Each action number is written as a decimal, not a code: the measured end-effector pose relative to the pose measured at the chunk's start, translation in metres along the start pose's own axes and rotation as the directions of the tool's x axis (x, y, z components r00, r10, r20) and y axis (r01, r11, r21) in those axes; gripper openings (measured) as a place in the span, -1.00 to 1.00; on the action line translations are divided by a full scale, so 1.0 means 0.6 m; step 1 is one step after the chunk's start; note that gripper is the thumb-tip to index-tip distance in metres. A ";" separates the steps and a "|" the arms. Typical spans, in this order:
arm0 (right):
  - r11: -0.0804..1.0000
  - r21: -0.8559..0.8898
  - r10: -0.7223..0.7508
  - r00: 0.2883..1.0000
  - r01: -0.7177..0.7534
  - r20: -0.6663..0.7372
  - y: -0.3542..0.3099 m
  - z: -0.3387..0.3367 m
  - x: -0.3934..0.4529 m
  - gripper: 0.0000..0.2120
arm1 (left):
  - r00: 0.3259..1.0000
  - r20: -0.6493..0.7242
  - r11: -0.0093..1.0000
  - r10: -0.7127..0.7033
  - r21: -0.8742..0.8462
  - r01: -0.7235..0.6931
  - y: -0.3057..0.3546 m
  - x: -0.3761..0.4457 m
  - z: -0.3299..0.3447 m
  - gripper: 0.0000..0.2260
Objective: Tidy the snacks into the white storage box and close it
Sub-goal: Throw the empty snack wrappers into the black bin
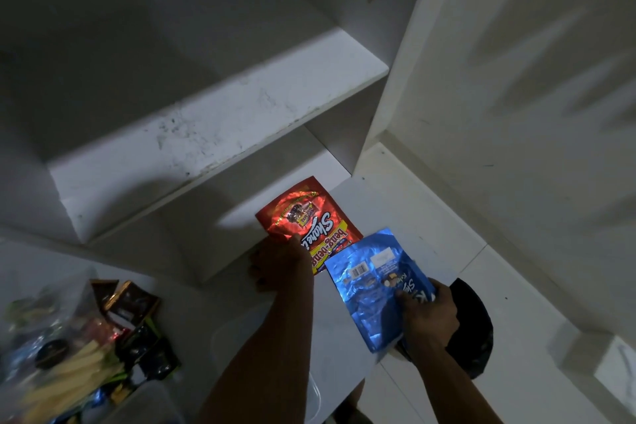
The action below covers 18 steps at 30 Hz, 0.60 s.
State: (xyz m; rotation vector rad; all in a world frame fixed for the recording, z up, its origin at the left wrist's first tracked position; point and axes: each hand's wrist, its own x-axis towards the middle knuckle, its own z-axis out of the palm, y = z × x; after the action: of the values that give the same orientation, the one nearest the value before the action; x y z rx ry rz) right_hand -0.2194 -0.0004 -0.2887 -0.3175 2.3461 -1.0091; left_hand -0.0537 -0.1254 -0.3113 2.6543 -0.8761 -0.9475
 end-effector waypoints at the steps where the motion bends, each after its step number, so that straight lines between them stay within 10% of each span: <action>1: 1.000 -0.011 -0.020 1.000 0.020 -0.009 -0.001 0.000 -0.001 -0.53 | 1.000 0.011 1.000 -0.003 0.013 0.003 0.000 0.002 0.000 -0.42; 18: 0.948 0.079 -0.301 0.949 0.309 -0.097 -0.102 -0.162 -0.007 -0.79 | 0.914 -0.138 0.832 0.382 -0.378 -0.405 0.027 -0.168 -0.113 -0.80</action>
State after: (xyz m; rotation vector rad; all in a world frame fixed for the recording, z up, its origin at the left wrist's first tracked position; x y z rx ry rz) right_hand -0.2728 0.0170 -0.1883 -0.6292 2.3608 -1.2953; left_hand -0.0811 -0.0804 -0.2007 2.0373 -1.0354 -0.8327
